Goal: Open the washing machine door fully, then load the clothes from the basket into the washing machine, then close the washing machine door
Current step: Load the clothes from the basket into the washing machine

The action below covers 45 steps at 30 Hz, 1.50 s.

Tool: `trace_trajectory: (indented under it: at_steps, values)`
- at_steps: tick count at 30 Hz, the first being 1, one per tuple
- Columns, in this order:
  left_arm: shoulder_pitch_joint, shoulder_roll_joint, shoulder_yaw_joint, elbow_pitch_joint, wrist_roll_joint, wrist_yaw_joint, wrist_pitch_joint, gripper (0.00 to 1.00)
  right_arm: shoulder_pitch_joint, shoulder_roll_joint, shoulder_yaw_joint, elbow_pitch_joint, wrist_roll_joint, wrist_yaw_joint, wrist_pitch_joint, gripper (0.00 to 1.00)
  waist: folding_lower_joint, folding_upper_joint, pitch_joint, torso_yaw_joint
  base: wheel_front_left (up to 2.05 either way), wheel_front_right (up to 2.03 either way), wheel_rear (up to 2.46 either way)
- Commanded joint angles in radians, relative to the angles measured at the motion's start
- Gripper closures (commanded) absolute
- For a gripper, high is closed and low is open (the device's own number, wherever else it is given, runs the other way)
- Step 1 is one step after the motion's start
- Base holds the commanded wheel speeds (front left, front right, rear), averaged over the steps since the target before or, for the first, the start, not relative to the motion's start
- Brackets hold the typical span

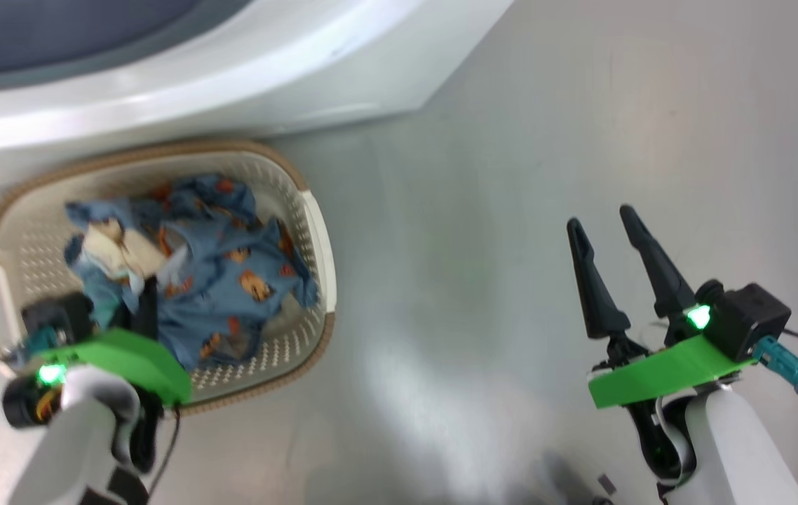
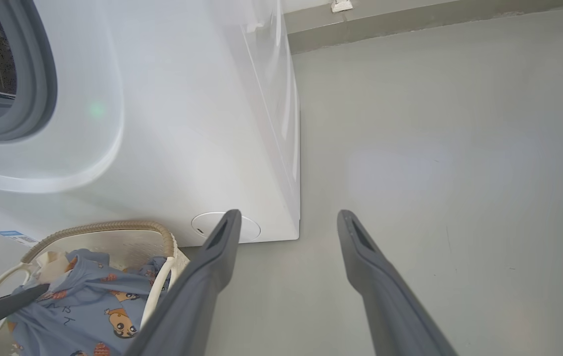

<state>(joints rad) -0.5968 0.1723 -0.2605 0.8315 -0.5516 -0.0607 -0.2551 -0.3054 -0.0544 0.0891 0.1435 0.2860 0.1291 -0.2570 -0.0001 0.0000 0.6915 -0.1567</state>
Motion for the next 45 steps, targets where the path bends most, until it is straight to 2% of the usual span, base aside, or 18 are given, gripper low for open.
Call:
trace_trajectory:
  at_steps: [1,11,22,31,39,45]
  values:
    - [0.056,0.020,0.041,-0.032,0.017,0.007,-0.006,1.00,0.045,0.004,0.019,-0.013,0.008,0.002,-0.005,0.00,0.0001,0.0000,-0.125,0.029,0.00,0.00,0.00]
    - [0.309,-0.045,0.172,-0.225,0.107,0.008,-0.007,1.00,0.141,0.004,0.024,0.016,0.007,0.002,-0.005,0.00,0.0001,0.0000,-0.339,0.039,0.00,0.00,0.00]
    - [0.532,-0.104,0.269,-0.411,0.174,0.005,-0.007,1.00,0.248,-0.035,0.042,0.037,-0.014,0.002,-0.005,0.00,0.0001,0.0000,-0.534,0.064,0.00,0.00,0.00]
    - [0.685,-0.121,0.294,-0.547,0.192,-0.005,-0.007,1.00,0.329,-0.058,0.039,0.045,-0.009,0.002,-0.005,0.00,0.0001,0.0000,-0.672,0.082,0.00,0.00,0.00]
    - [0.760,-0.122,0.274,-0.683,0.199,0.007,-0.007,1.00,0.364,-0.066,0.027,0.039,-0.005,0.002,-0.005,0.00,0.0001,0.0000,-0.718,0.101,0.00,0.00,0.00]
    - [0.789,-0.122,0.265,-0.733,0.205,0.016,-0.007,1.00,0.376,-0.069,0.026,0.042,-0.004,0.002,-0.005,0.00,0.0001,0.0000,-0.742,0.109,0.00,0.00,0.00]
